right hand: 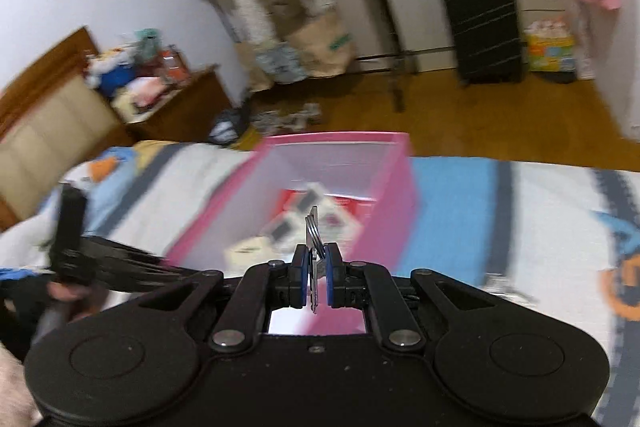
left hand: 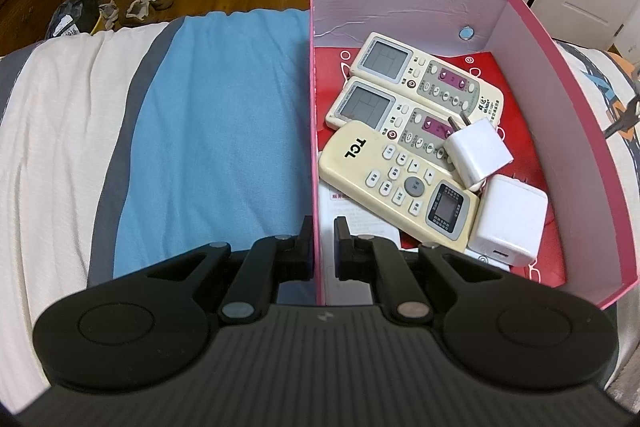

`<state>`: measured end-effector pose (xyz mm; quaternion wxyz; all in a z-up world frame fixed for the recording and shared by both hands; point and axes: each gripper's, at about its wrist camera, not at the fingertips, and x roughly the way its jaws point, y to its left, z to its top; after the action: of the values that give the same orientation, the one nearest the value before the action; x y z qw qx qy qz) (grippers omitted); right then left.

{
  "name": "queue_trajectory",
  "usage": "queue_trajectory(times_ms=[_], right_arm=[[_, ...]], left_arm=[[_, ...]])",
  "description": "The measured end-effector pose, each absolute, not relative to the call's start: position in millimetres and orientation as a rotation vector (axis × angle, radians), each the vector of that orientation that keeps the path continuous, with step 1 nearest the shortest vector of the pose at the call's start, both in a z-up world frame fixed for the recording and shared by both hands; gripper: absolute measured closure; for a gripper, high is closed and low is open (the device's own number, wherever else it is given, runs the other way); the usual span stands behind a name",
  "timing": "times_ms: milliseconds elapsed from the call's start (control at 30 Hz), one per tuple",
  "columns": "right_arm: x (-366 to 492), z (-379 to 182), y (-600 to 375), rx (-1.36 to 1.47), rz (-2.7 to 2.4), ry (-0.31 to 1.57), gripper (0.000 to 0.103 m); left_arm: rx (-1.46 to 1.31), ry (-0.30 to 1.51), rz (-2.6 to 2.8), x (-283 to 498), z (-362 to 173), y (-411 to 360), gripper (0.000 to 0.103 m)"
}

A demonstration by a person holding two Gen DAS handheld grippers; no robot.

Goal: Organize rigid objects
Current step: 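Lower the keys onto the TCL remote and open the right gripper, then return the right gripper to the bed and grasp the second key set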

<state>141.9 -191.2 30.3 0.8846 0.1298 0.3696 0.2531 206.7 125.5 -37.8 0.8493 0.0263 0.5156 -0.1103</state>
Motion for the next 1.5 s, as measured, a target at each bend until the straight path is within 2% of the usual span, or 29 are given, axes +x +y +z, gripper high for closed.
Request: queue_trajectory(times_ms=[300, 500, 533, 600, 667, 800, 867, 1000, 1200, 1267, 1500], right_arm=[[173, 1, -108, 0.245, 0.620, 0.893, 0.093], [195, -26, -94, 0.291, 0.609, 0.956, 0.092], [196, -28, -94, 0.297, 0.598, 0.961, 0.086], [198, -28, -97, 0.281, 0.585, 0.959, 0.081], [195, -19, -104, 0.269, 0.592, 0.934, 0.070], [188, 7, -128, 0.250, 0.582, 0.904, 0.064], [184, 19, -143, 0.235, 0.570, 0.893, 0.057], [175, 39, -179, 0.162, 0.526, 0.876, 0.051], [164, 50, -227, 0.038, 0.472, 0.870, 0.049], [164, 51, -244, 0.043, 0.509, 0.853, 0.039], [175, 20, -293, 0.110, 0.431, 0.831, 0.034]], left_arm=[[0.054, 1.081, -0.245, 205, -39, 129, 0.097], [0.031, 1.084, -0.248, 207, -39, 130, 0.097], [0.025, 1.084, -0.251, 207, -39, 131, 0.097], [0.027, 1.082, -0.255, 206, -39, 132, 0.097], [0.038, 1.080, -0.254, 206, -39, 130, 0.097], [0.036, 1.082, -0.253, 207, -39, 130, 0.097], [0.037, 1.082, -0.252, 207, -39, 130, 0.097], [0.045, 1.086, -0.246, 207, -39, 128, 0.097], [0.054, 1.087, -0.240, 207, -39, 125, 0.097], [0.060, 1.088, -0.239, 207, -40, 125, 0.097], [0.069, 1.089, -0.232, 207, -40, 123, 0.097]])
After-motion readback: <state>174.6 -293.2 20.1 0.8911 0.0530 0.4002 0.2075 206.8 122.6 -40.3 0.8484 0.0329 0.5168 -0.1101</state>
